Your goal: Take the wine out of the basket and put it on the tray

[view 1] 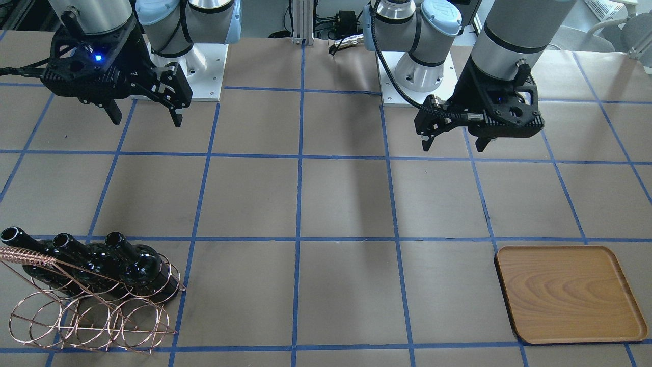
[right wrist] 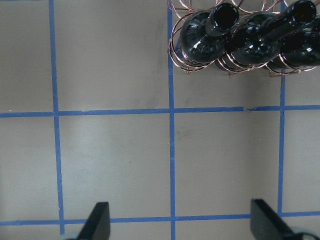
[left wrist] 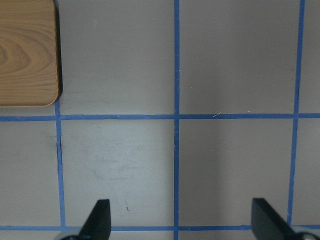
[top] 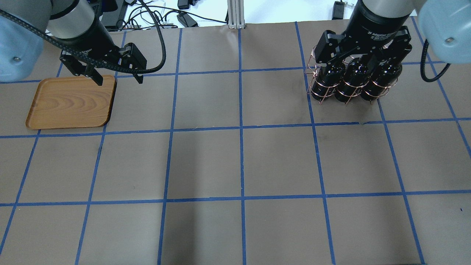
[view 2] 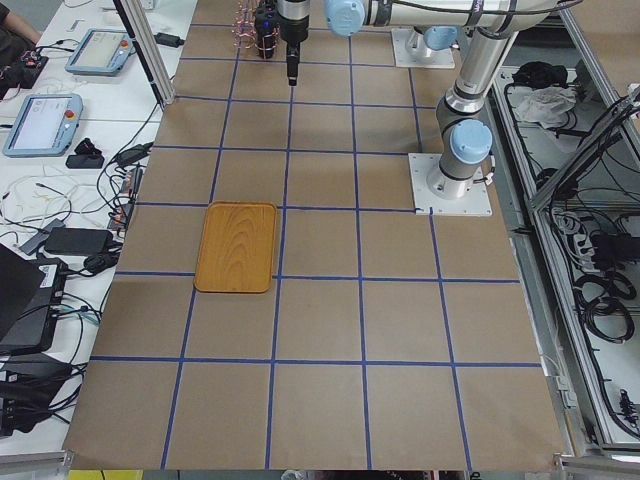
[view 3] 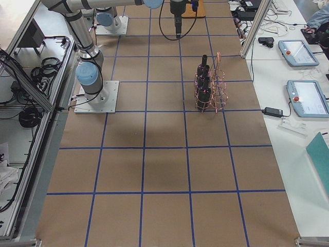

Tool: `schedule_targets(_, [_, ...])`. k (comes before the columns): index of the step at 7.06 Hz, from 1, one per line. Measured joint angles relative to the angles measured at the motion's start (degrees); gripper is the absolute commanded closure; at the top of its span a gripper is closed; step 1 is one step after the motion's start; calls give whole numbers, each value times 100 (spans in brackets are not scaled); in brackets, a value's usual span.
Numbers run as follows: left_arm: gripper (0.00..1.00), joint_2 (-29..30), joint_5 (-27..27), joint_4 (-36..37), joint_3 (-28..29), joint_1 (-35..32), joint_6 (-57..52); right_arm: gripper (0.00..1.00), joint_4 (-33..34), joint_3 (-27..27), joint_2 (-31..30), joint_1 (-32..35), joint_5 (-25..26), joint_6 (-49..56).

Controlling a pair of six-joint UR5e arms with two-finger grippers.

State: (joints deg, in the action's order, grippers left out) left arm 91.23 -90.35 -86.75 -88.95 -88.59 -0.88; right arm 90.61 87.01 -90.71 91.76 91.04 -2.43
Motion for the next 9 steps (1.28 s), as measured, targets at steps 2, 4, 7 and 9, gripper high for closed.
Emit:
schedule_targets(2, [0,0,-27,0,-6,0,0,0,0,0,1,0,11,-1])
schedule_targets(4, [0,0,-35,0,-7,2,0,0,-5,0,4,-17,21,24])
schedule_targets(7, [0,0,-35,0,-2,28,0,0,69,-12,6,-66,-57,198])
schedule_targets(9, [0,0,-35,0,-4,40,0,0,384,-13,48,-87,-29,244])
